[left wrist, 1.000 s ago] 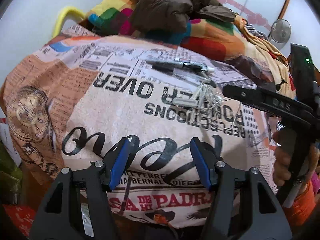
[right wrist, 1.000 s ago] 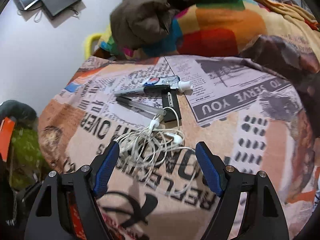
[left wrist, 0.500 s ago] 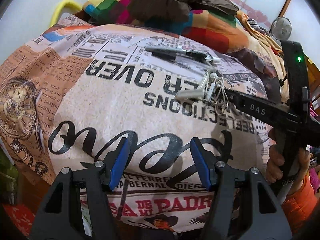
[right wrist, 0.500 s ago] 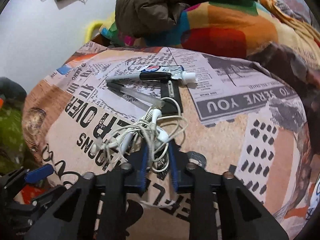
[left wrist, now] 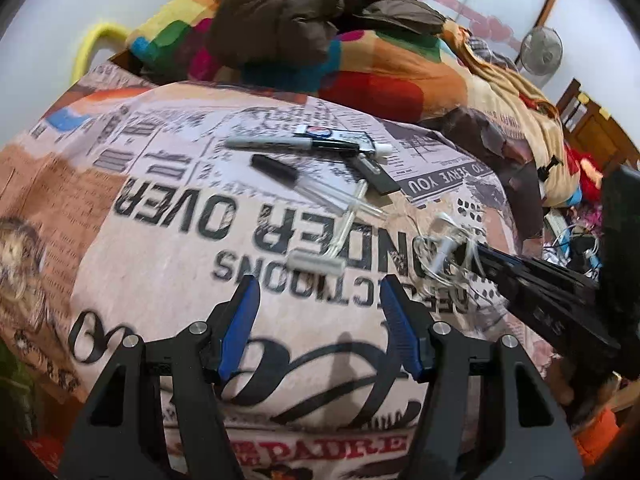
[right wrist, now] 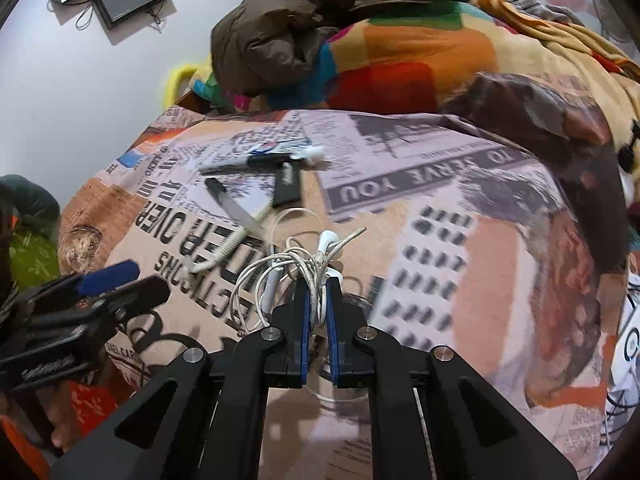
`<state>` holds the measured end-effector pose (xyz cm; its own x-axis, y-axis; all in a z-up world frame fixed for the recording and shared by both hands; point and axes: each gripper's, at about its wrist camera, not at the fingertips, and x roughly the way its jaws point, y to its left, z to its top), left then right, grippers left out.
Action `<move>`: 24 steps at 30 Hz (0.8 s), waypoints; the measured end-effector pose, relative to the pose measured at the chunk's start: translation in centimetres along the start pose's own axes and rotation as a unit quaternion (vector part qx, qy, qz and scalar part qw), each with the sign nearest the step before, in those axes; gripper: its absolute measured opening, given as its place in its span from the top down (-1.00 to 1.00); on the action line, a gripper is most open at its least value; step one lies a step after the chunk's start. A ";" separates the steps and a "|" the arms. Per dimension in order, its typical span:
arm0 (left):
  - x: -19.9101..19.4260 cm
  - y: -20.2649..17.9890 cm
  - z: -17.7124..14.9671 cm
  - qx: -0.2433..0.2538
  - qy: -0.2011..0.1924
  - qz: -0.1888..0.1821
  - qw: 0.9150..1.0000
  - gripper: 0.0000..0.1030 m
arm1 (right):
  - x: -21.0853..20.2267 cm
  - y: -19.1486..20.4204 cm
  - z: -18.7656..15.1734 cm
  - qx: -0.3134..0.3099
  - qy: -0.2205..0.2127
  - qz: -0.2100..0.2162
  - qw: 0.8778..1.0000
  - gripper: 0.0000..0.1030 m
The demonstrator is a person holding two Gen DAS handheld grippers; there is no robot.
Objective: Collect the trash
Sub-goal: 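Grasp the white earphone cable with the right gripper while the left grasps the white comb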
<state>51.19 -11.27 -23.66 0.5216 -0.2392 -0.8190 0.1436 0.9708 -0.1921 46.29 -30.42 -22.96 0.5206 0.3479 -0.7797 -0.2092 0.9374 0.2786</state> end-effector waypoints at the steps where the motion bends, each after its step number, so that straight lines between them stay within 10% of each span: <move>1: 0.5 -0.5 0.1 0.010 0.000 0.007 1.000 -0.19 | 0.0 -0.3 -0.1 0.004 0.000 0.000 1.000 0.86; 8: 3.1 -2.3 0.2 0.061 -0.021 0.056 0.996 -0.18 | -0.2 -2.1 -1.1 0.025 -0.003 -0.005 1.000 0.86; 16: 4.1 -2.9 0.1 0.090 -0.022 0.067 0.993 0.44 | -1.0 -1.6 -1.1 0.017 -0.014 0.005 1.000 0.86; 24: 1.8 -3.0 -0.1 0.080 -0.019 0.017 0.996 0.75 | -2.7 -0.5 -0.9 0.010 -0.028 0.006 1.000 0.86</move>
<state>51.59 -14.65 -24.60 0.5599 -0.2097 -0.8016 0.2553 0.9640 -0.0739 44.23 -31.84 -21.45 0.5644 0.3583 -0.7437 -0.1996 0.9334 0.2982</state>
